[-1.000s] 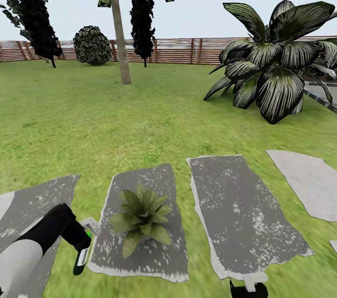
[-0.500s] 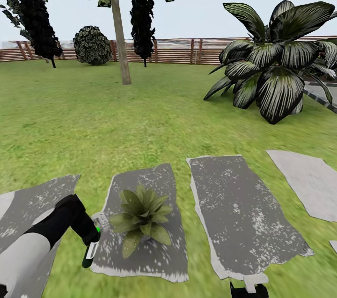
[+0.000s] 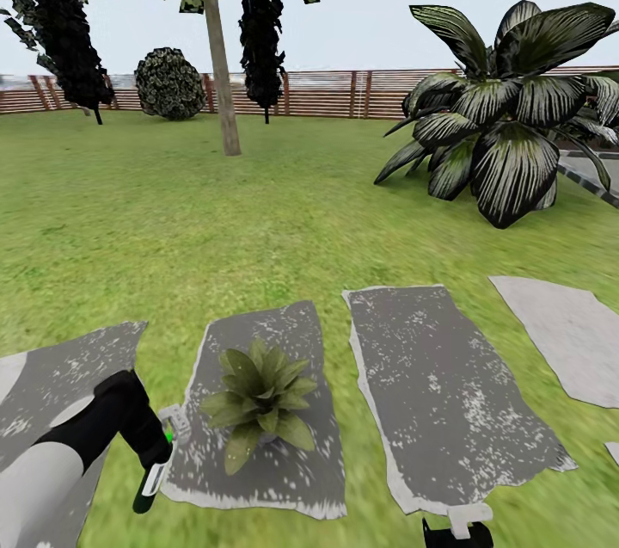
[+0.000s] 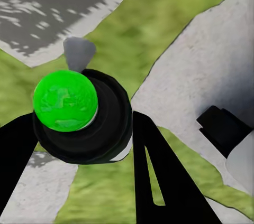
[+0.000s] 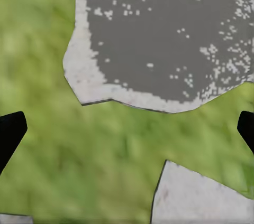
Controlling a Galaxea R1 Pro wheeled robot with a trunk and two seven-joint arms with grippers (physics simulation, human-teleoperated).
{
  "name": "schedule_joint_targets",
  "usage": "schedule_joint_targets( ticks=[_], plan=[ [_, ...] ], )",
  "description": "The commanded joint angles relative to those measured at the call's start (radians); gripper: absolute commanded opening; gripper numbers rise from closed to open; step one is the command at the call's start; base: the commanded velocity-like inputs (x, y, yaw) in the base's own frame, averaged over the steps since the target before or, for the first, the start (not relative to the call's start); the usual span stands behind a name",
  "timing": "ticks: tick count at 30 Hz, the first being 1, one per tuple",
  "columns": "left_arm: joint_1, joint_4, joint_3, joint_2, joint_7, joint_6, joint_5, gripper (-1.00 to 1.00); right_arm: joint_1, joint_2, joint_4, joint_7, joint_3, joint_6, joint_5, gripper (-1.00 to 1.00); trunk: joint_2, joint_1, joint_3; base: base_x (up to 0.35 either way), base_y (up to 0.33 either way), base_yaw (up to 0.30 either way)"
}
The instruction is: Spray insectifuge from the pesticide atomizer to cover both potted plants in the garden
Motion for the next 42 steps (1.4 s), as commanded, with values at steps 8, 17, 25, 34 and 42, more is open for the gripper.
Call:
schedule_joint_targets(
  ticks=[8,17,25,34,42],
  plan=[
    [-0.009,-0.013,0.003,-0.001,0.002,0.026,-0.002,-1.0,-0.001,0.001,0.001,-0.001,-0.007,-0.005,0.009,1.0,0.0,0.0,-0.001,0.052,0.198,0.0],
    [-0.002,-0.002,-0.001,0.0,0.006,0.022,-0.001,-1.0,-0.001,0.002,0.001,-0.001,-0.007,-0.005,0.009,1.0,0.0,0.0,-0.001,0.005,0.038,0.0],
    [0.0,0.043,0.01,0.0,0.009,0.014,0.001,-1.0,-0.001,0.002,0.001,-0.002,-0.007,-0.005,0.009,1.0,0.0,0.0,-0.001,0.0,0.0,0.0],
    [-0.036,0.034,0.011,-0.007,0.038,0.024,0.007,-1.0,-0.001,0.002,0.001,-0.003,-0.009,-0.005,0.009,1.0,0.0,0.0,0.002,0.0,0.0,-0.079],
    [-0.028,0.045,0.01,-0.003,0.043,0.015,0.001,-1.0,-0.001,0.002,0.001,-0.004,-0.007,-0.005,0.009,1.0,0.0,0.0,0.007,0.0,0.0,-0.183]
  ],
)
